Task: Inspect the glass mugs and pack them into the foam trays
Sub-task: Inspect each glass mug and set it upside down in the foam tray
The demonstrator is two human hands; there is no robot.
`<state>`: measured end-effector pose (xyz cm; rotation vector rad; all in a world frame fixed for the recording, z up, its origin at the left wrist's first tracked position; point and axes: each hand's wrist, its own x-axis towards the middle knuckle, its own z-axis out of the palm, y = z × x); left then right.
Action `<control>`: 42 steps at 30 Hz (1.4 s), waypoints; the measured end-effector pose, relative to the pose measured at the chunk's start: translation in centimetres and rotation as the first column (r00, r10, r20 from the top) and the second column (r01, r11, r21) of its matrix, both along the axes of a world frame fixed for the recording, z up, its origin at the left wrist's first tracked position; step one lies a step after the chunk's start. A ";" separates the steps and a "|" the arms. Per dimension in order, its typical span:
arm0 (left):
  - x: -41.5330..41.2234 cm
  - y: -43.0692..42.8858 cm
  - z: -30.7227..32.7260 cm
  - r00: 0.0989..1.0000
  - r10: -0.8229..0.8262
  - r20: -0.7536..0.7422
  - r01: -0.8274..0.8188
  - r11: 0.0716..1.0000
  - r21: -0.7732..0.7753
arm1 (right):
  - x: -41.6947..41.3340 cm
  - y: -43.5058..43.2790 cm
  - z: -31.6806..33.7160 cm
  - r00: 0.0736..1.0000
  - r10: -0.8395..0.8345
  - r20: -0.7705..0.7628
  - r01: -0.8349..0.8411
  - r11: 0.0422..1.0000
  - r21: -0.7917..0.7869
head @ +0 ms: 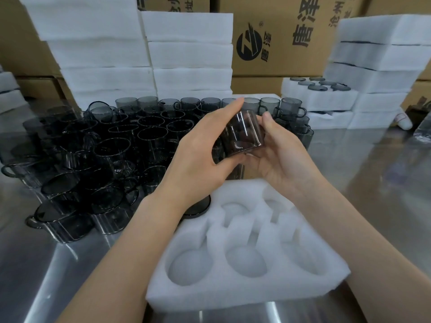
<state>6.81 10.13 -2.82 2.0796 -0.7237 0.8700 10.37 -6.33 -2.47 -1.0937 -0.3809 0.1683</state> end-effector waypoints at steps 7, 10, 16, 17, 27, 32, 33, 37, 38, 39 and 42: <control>0.0 0.2 0.0 0.992 -0.041 -0.123 0.040 0.999 -0.013 | -0.3 0.0 0.1 0.998 0.067 0.005 -0.068 0.998 0.002; 0.1 0.1 0.0 0.975 -0.055 -0.213 0.037 0.996 -0.085 | -0.3 0.0 0.0 0.999 0.015 0.039 -0.017 0.999 0.046; 0.0 0.0 0.2 0.913 -0.137 -0.383 0.024 0.958 -0.286 | -0.6 0.1 0.1 0.986 -0.052 0.161 0.048 0.998 0.030; 0.1 -0.1 0.2 0.914 -0.147 -0.379 0.019 0.947 -0.322 | -0.6 0.2 0.0 0.983 -0.054 0.175 0.054 0.999 0.004; 0.2 0.5 0.5 0.914 -0.285 -0.289 0.105 0.854 -0.510 | -0.4 0.3 -0.2 0.987 -0.087 0.133 0.115 0.967 -0.225; 0.3 0.9 0.5 0.896 -0.330 -0.296 0.142 0.847 -0.512 | -0.6 0.0 0.0 0.990 0.086 0.112 -0.069 0.987 -0.144; 0.4 0.9 0.5 0.895 -0.330 -0.300 0.136 0.843 -0.521 | -0.6 0.0 0.0 0.986 0.119 0.115 -0.105 0.987 -0.119; 0.4 0.9 0.8 0.842 -0.427 -0.328 0.130 0.753 -0.646 | -0.8 0.0 -0.2 0.958 0.208 0.196 -0.204 0.978 -0.040; 0.3 0.8 0.9 0.818 -0.464 -0.340 0.131 0.725 -0.676 | -0.8 0.0 -0.2 0.952 0.199 0.231 -0.195 0.980 -0.042; 0.2 0.8 1.0 0.792 -0.498 -0.352 0.133 0.705 -0.697 | -0.9 0.0 -0.1 0.948 0.173 0.267 -0.164 0.985 -0.055; 0.2 0.8 1.0 0.739 -0.551 -0.387 0.129 0.680 -0.722 | -0.9 0.1 -0.1 0.922 0.019 0.387 0.028 0.993 -0.115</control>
